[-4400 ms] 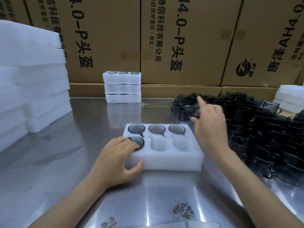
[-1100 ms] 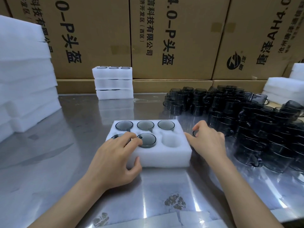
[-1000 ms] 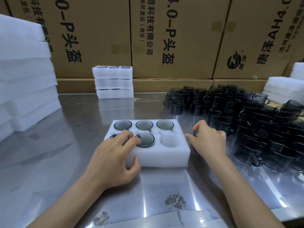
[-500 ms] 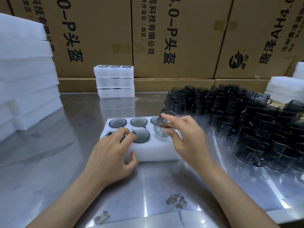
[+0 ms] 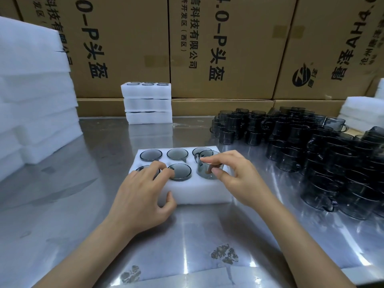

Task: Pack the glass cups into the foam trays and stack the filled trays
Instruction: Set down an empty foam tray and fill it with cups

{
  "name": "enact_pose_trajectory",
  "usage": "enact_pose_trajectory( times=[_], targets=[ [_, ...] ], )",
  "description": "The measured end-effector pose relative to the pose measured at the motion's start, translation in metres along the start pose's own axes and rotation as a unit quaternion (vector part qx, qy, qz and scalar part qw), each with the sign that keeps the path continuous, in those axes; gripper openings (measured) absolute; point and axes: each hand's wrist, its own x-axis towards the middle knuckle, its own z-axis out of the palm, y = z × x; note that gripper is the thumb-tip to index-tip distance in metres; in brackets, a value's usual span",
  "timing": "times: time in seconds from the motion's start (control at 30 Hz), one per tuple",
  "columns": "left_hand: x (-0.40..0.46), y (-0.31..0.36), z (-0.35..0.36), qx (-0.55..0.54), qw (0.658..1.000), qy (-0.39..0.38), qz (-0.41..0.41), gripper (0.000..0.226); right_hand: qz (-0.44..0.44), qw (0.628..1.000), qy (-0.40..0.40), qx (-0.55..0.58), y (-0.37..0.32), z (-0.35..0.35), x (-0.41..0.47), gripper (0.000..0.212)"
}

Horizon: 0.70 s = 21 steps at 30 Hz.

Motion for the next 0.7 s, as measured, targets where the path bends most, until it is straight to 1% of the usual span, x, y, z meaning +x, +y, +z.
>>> enact_pose_trajectory(
  times=[0.07, 0.13, 0.2, 0.23, 0.3, 0.4, 0.47, 0.57, 0.63, 0.7],
  targets=[
    [-0.001, 0.0, 0.0, 0.001, 1.0, 0.004, 0.006, 0.034, -0.031, 0.999, 0.014, -0.027, 0.001, 0.002, -0.001, 0.034],
    [-0.002, -0.001, 0.0, 0.009, 1.0, 0.011, 0.022, 0.035, -0.061, 0.995, 0.056, -0.058, 0.004, 0.001, -0.001, 0.03],
    [0.0, 0.0, -0.001, 0.0, 0.999, 0.018, 0.033, 0.042, -0.054, 0.993, 0.08, -0.067, 0.006, 0.0, -0.001, 0.038],
    [0.002, 0.001, -0.002, -0.01, 0.999, 0.018, 0.036, 0.047, -0.046, 0.993, 0.077, -0.07, 0.006, 0.0, 0.0, 0.043],
    [0.009, 0.008, -0.004, -0.024, 0.999, 0.005, 0.044, 0.058, -0.041, 0.994, 0.045, -0.086, 0.007, 0.004, 0.0, 0.05],
    [0.022, 0.026, -0.001, -0.043, 0.996, -0.035, 0.07, 0.068, -0.041, 0.992, 0.003, -0.119, 0.007, 0.01, 0.001, 0.053],
    [0.029, 0.035, 0.005, -0.045, 0.994, -0.046, 0.083, 0.067, -0.026, 0.993, -0.005, -0.118, 0.007, 0.01, 0.0, 0.053],
    [0.032, 0.037, 0.009, -0.044, 0.995, -0.044, 0.076, 0.059, 0.003, 0.993, -0.023, -0.117, 0.006, 0.009, -0.001, 0.048],
    [0.032, 0.035, 0.012, -0.046, 0.995, -0.046, 0.072, 0.056, 0.019, 0.988, -0.068, -0.14, 0.004, 0.01, -0.001, 0.044],
    [0.032, 0.036, 0.015, -0.032, 0.994, -0.055, 0.085, 0.055, 0.037, 0.976, -0.119, -0.18, 0.003, 0.011, -0.001, 0.047]
  ],
)
